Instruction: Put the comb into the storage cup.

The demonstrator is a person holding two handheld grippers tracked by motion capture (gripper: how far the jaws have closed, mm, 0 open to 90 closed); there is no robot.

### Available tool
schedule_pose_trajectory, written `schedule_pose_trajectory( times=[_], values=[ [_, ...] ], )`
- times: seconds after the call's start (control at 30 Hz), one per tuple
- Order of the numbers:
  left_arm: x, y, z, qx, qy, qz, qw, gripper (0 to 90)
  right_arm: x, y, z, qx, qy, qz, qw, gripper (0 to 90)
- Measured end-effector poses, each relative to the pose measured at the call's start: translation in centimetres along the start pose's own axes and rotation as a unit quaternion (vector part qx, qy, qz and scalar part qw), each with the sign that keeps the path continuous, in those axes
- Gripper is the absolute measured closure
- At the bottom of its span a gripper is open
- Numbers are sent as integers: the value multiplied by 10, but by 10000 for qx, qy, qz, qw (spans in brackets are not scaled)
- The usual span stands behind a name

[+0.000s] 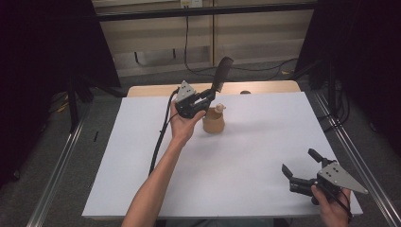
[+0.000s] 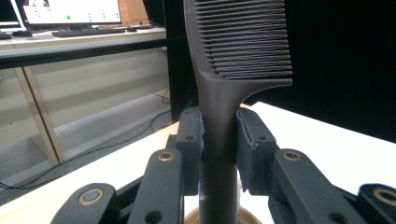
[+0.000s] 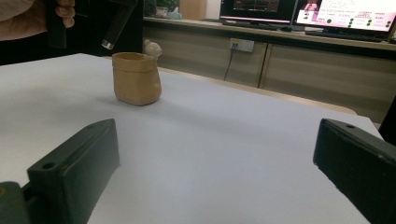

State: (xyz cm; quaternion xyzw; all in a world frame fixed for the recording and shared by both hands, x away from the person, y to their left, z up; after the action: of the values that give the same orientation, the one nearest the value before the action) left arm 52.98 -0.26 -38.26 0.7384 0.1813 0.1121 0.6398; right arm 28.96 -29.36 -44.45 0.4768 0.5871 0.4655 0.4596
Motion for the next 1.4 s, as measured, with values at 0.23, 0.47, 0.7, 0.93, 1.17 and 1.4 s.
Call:
schedule_pose_trajectory(
  times=[0.23,0.47,0.7,0.93,1.17,1.4],
  values=[
    [-1,2,11,6,-53,119,9999,728,0,0,-1,5,24,-4,10000,0],
    [-1,-10,21,3,-146,-25,9999,729,0,0,-1,-12,48,4,10000,0],
    [1,-20,26,146,-66,49,9999,728,1,0,-1,-22,48,1,10000,0],
    [3,-29,25,216,-62,28,9997,729,1,0,-1,-17,54,4,10000,0],
    [2,-34,24,287,-31,67,9996,729,1,0,-1,9,45,-3,10000,0],
    [3,-38,22,308,-37,0,9995,729,1,0,-1,3,43,-4,10000,0]
  ],
)
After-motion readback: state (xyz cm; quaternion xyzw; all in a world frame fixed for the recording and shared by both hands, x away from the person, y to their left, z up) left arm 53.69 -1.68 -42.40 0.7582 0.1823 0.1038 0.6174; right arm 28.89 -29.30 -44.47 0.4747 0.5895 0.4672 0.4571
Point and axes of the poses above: each handheld gripper's, and its own axes: z roughly forward along the jaws, y roughly out of its top, x roughly to its left, the point moved 6 cm from there along z, roughly forward along the jaws, and after that the axes turned 13 degrees about -y, right-handed, at the moved point
